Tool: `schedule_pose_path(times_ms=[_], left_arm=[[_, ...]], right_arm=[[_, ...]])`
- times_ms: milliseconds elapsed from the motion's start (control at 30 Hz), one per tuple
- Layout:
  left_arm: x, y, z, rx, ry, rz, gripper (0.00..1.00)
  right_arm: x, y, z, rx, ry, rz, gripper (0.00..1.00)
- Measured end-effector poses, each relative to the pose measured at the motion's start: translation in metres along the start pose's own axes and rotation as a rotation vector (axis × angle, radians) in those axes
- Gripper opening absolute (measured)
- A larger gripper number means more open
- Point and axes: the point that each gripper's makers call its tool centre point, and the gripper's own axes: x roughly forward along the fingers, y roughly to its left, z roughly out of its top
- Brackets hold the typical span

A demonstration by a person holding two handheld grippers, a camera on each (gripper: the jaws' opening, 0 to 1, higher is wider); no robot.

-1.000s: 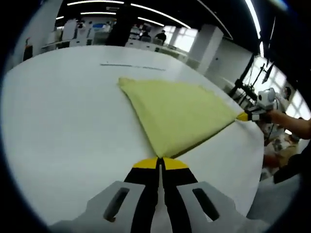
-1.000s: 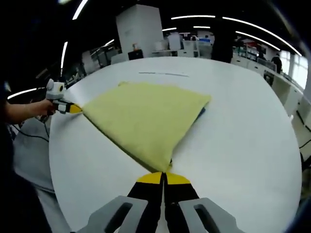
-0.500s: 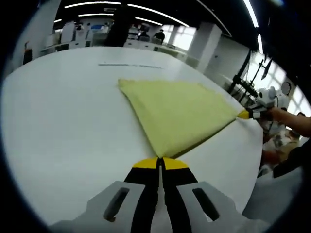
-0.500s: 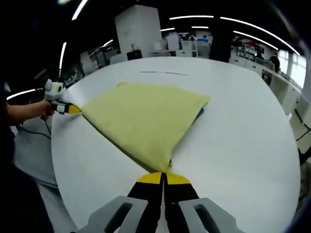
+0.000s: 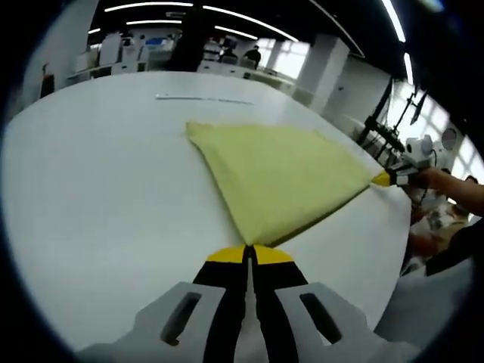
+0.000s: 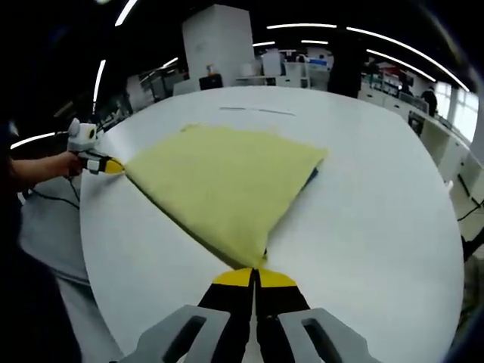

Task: Fold the garment on the visible template until the final outline fits inside the template.

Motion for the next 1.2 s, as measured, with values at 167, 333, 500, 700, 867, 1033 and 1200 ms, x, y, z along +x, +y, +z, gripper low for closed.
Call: schedule_pose_path(times_ms=[167,333,500,700,867,1033,1200], left_arm=[[-0.001,0.005,0.0,0.023,0.007,0.031,0.0],[-0.004,0.007,0.0,0.008,0.001,0.048,0.0],[-0.01,0.01,0.008,0.0,-0.033,0.079,0.15],[-0.014,0.006,0.024,0.039,-0.061,0.084,0.31],[-0.021,-0.005,0.039,0.05,-0.111,0.065,0.46],[-0.03,-0.014,0.052,-0.003,-0.159,0.051,0.63],[-0.041,-0.019,0.061,0.026,-0.186,0.064,0.74]], right_arm=[[-0.001,0.0,0.001,0.015,-0.002,-0.002,0.0],[-0.002,-0.005,0.004,0.077,-0.014,-0.026,0.0],[-0.006,-0.004,0.014,0.1,-0.047,-0.03,0.05],[-0.011,0.008,0.034,0.084,-0.1,-0.007,0.37],[-0.018,0.031,0.054,0.091,-0.166,0.059,0.58],[-0.031,0.047,0.073,0.092,-0.223,0.095,0.71],[-0.042,0.052,0.083,0.087,-0.249,0.085,0.83]])
